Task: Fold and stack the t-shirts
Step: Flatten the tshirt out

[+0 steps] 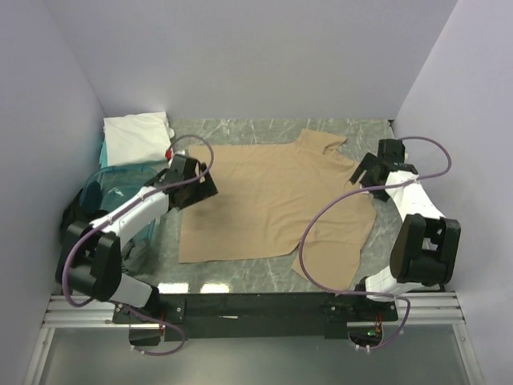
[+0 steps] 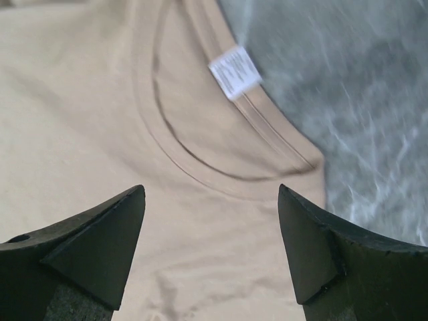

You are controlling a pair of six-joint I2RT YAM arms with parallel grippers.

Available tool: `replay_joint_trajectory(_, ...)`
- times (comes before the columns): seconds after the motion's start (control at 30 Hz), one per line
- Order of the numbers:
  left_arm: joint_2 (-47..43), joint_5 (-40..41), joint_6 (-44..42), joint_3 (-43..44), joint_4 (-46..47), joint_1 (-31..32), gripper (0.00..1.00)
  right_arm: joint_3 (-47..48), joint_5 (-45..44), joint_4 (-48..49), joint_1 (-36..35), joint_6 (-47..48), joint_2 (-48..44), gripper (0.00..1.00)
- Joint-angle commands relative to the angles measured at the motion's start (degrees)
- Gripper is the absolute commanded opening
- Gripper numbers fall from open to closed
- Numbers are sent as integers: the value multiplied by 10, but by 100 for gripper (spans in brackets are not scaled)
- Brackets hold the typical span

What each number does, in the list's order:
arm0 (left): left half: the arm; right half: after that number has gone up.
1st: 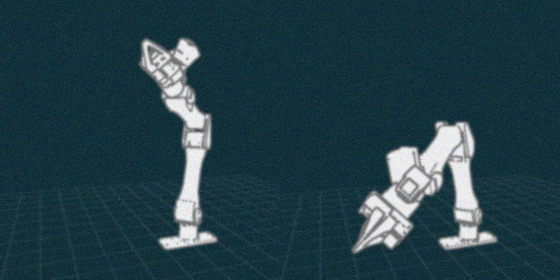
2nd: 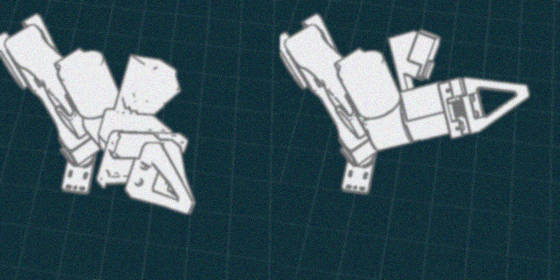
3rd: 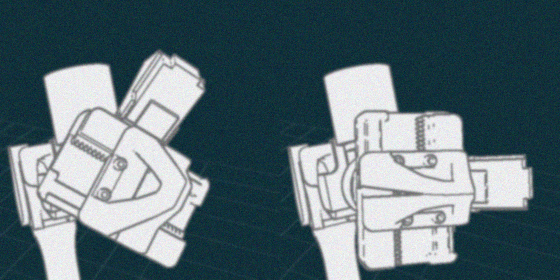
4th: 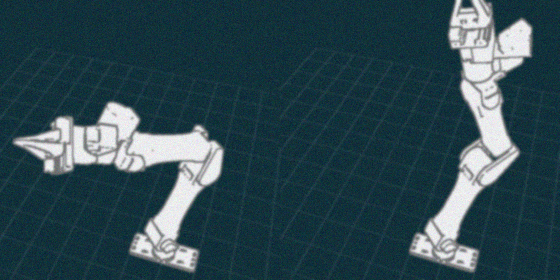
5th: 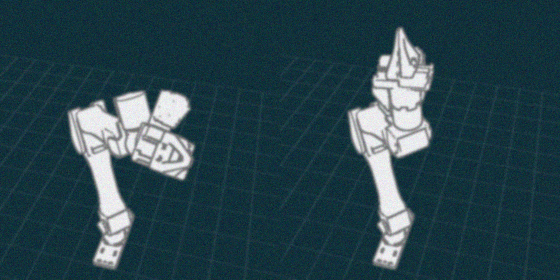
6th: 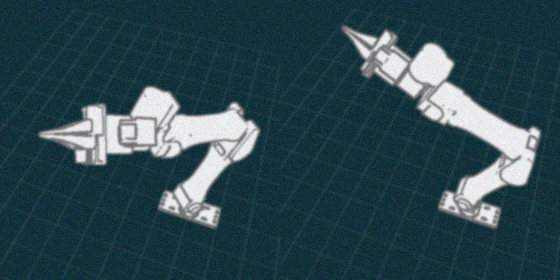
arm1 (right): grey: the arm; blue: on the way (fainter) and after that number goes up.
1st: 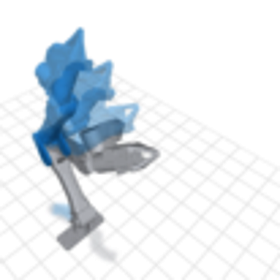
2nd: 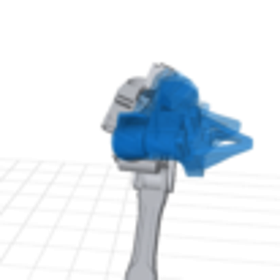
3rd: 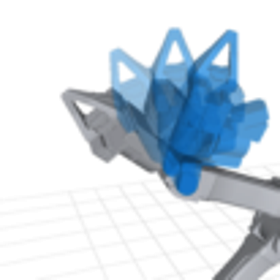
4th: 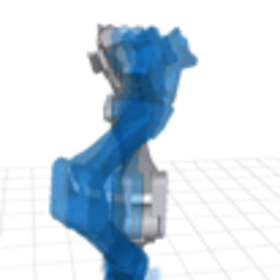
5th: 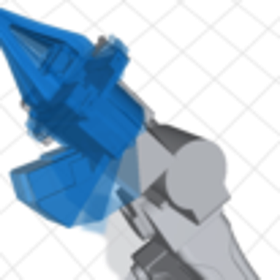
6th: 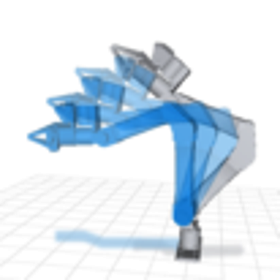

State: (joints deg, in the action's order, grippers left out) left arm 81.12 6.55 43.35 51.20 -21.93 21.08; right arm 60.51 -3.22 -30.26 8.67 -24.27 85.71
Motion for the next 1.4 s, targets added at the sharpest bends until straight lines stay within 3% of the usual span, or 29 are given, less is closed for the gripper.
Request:
replay_joint_trajectory(0.0, 50, 21, -31, 92, 13, -3, 99, 66, 33, 8, -31, 30, 38, 86)
replay_joint_trajectory(0.2, 188, 21, -76, 232, 17, -20, 100, 215, 36, -2, -51, 63, 175, 86)
replay_joint_trajectory(0.4, 315, 5, -110, 370, -13, -48, 99, 381, 33, -73, -52, 121, 330, 86)
replay_joint_trajectory(0.77, 442, -19, -119, 457, -47, -65, 99, 478, -1, -107, -52, 179, 453, 86)
replay_joint_trajectory(1.03, 516, -33, -122, 542, -77, -80, 99, 692, -7, -224, -43, 203, 582, 84)
replay_joint_trajectory(1.17, 527, -49, -123, 551, -71, -90, 100, 703, -5, -226, -42, 204, 591, 84)
replay_joint_trajectory(1.37, 502, -61, -124, 531, -59, -92, 100, 626, -21, -203, -43, 205, 536, 85)
